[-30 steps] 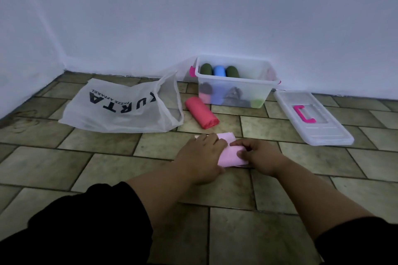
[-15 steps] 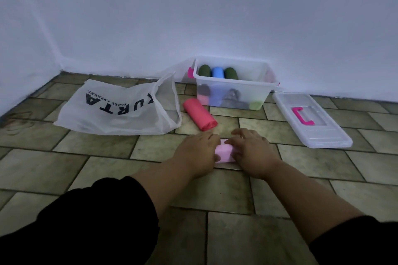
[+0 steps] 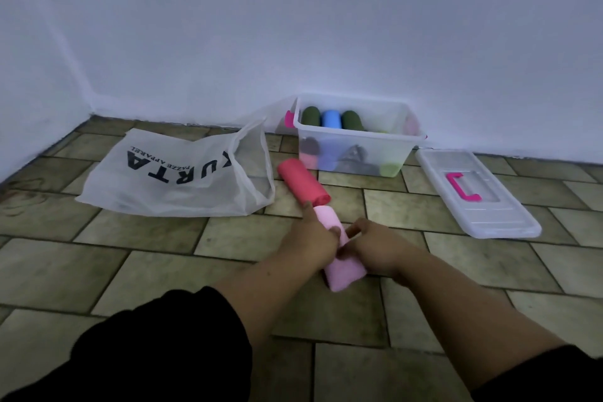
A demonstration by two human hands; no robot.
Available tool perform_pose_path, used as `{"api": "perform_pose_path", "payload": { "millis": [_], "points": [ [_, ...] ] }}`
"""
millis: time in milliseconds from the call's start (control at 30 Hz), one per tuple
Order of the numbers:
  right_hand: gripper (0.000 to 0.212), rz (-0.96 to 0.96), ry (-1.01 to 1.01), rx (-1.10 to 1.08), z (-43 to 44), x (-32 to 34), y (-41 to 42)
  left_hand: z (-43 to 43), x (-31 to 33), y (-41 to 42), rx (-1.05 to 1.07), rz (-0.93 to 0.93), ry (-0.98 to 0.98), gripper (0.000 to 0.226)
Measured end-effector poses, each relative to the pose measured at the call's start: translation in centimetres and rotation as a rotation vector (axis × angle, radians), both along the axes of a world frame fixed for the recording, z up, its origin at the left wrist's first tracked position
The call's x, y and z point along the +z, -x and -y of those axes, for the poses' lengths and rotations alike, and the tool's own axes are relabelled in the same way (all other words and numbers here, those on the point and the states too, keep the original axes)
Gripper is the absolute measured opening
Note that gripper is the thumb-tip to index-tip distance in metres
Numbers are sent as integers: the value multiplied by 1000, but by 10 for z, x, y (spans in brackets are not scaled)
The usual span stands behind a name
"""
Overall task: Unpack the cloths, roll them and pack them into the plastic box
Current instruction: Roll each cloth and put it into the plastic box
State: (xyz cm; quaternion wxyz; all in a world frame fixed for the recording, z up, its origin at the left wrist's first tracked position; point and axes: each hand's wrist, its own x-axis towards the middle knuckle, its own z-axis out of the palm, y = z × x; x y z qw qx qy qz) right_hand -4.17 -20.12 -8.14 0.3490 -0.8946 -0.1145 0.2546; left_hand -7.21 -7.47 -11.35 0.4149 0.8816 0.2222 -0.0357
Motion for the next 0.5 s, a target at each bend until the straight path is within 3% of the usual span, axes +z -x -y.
{"api": "perform_pose_path", "payload": {
  "millis": [167, 300, 500],
  "points": [
    [37, -121, -234, -56, 9, -4, 8, 7, 3, -4, 110, 112, 175, 73],
    [21, -290, -504, -174, 16, 2, -11, 8, 19, -14, 100, 200, 352, 69],
    [21, -226, -653, -210, 17, 41, -74, 4, 72, -75, -21, 330, 186, 78]
  ]
}}
